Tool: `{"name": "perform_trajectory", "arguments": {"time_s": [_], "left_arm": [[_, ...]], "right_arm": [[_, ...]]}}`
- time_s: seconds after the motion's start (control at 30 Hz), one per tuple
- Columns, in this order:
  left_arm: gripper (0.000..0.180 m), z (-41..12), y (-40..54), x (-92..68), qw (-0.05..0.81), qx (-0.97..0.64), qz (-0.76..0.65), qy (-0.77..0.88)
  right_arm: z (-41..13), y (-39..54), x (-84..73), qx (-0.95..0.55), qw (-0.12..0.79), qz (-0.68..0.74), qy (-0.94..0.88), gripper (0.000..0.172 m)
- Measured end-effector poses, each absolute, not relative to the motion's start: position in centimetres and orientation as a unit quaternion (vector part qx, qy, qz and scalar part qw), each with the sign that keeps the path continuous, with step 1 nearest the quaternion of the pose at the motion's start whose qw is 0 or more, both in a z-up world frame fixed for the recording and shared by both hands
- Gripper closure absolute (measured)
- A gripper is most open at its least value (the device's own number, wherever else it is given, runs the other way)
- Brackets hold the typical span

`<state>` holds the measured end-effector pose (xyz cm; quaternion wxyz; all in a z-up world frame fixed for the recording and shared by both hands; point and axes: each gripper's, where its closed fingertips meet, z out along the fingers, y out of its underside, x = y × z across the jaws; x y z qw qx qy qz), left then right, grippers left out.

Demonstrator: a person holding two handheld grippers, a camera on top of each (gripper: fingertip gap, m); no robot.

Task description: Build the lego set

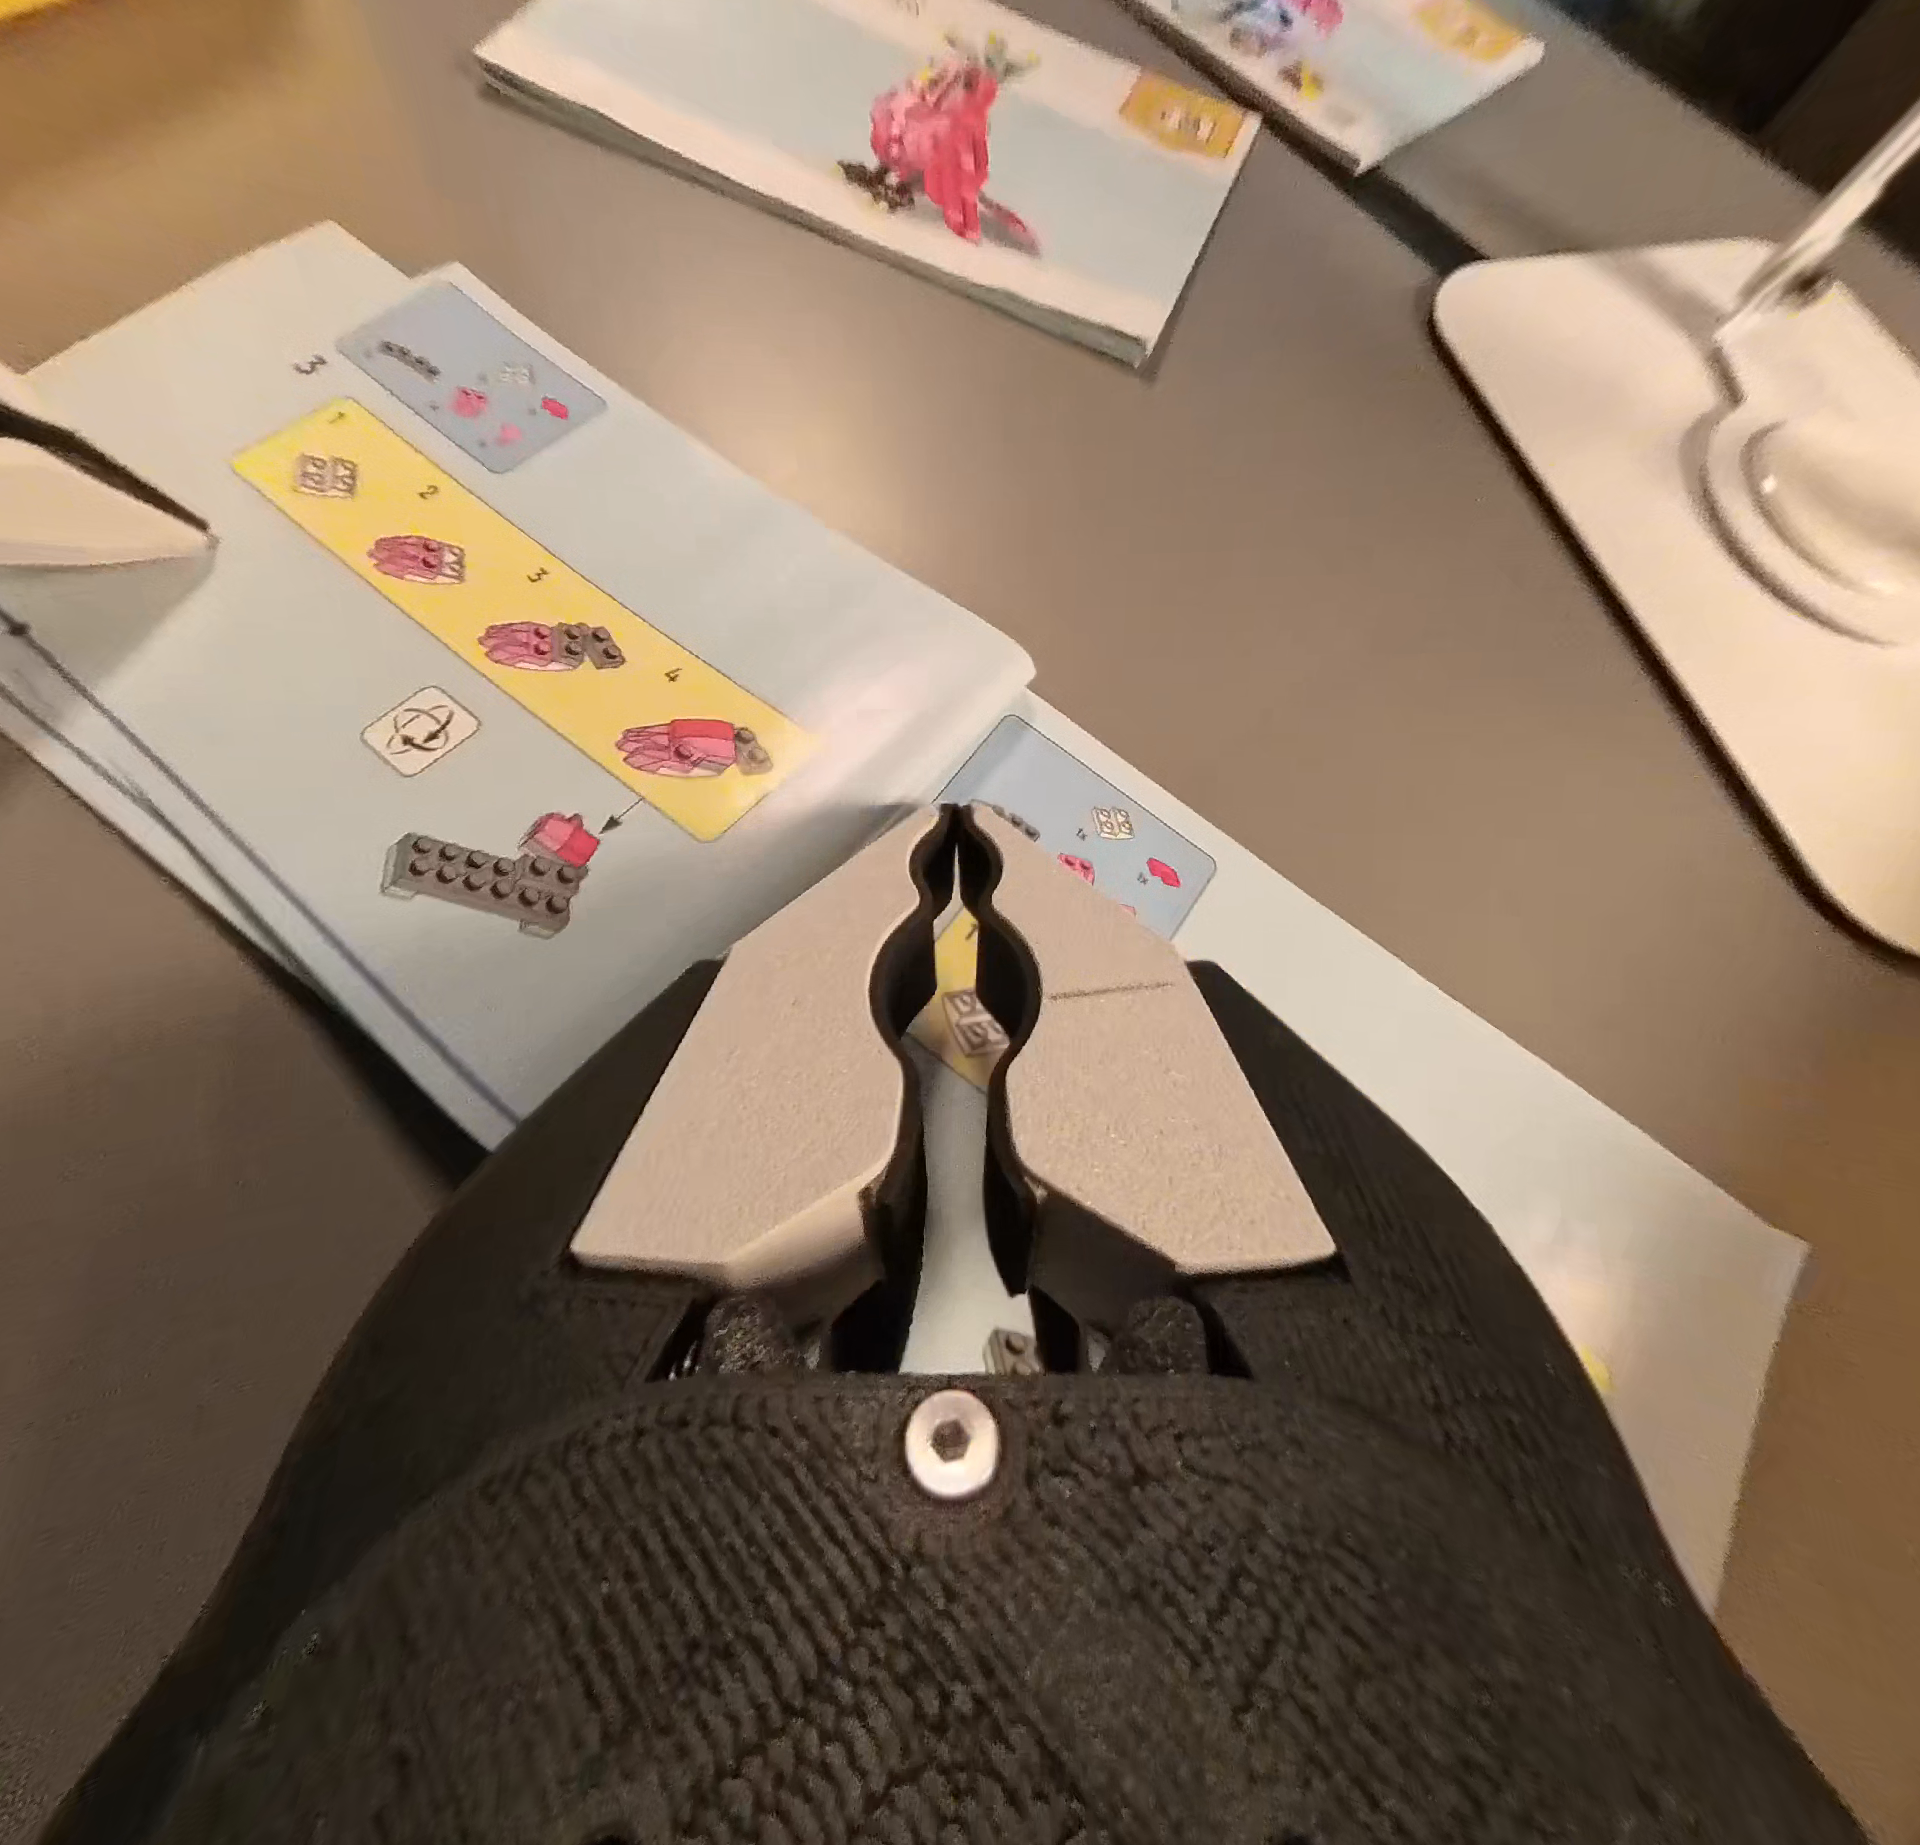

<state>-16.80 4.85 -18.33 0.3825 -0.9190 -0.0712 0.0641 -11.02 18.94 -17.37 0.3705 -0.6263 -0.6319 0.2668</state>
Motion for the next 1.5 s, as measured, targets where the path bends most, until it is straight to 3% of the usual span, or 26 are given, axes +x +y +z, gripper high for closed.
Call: {"name": "perform_trajectory", "arguments": {"time_s": [0.2,0.57,0.9,1.13,1.27,1.33,1.4,1.5], "left_arm": [[0.18,-18.3,4.5,-16.8,0.396,-0.913,0.049,-0.081],[0.175,-15.3,4.0,-19.1,0.47,-0.869,0.116,-0.106],[0.165,-18.1,3.5,-19.2,0.399,-0.903,0.116,-0.111],[0.165,-18.1,3.5,-19.3,0.393,-0.903,0.135,-0.106],[0.18,-17.6,3.2,-20.0,0.399,-0.895,0.167,-0.104],[0.18,-15.3,3.7,-20.0,0.458,-0.865,0.182,-0.097],[0.18,-12.2,3.8,-19.7,0.537,-0.818,0.184,-0.096],[0.18,-7.6,2.7,-19.5,0.636,-0.735,0.219,-0.087]], "right_arm": [[-17.9,18.4,-11.3,-0.643,0.314,0.31,-0.626,0.171],[-17.6,17.4,-11.3,-0.63,0.281,0.355,-0.631,0.147],[-18.0,16.9,-11.4,-0.603,0.31,0.312,-0.666,0.142],[-17.6,17.4,-11.4,-0.592,0.343,0.295,-0.667,0.124],[-15.0,17.3,-10.9,-0.57,0.398,0.343,-0.631,0.121],[-13.1,17.5,-9.9,-0.546,0.454,0.359,-0.606,0.122],[-11.0,17.6,-8.6,-0.5,0.531,0.361,-0.581,0.131],[-8.6,17.4,-6.0,-0.43,0.635,0.334,-0.547,0.161]]}}
